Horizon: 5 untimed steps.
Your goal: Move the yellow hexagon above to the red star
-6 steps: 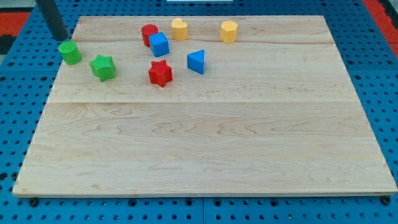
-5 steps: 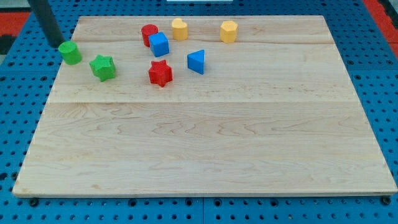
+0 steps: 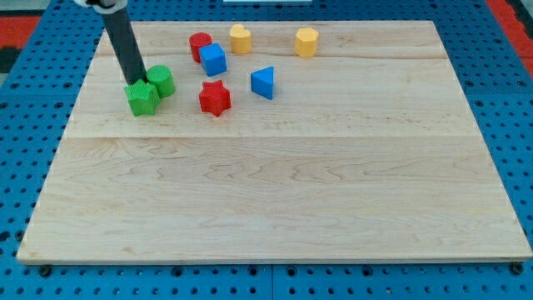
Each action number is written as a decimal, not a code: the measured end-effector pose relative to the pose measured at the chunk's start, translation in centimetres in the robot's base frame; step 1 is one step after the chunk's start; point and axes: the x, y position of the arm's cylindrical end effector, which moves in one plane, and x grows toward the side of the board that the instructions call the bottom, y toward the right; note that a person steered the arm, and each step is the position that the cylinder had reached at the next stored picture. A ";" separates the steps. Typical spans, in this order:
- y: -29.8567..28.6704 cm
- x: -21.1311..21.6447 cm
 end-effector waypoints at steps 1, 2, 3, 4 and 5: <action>0.4 4.1; 1.5 7.3; 0.9 6.9; 5.1 6.9; 7.2 10.1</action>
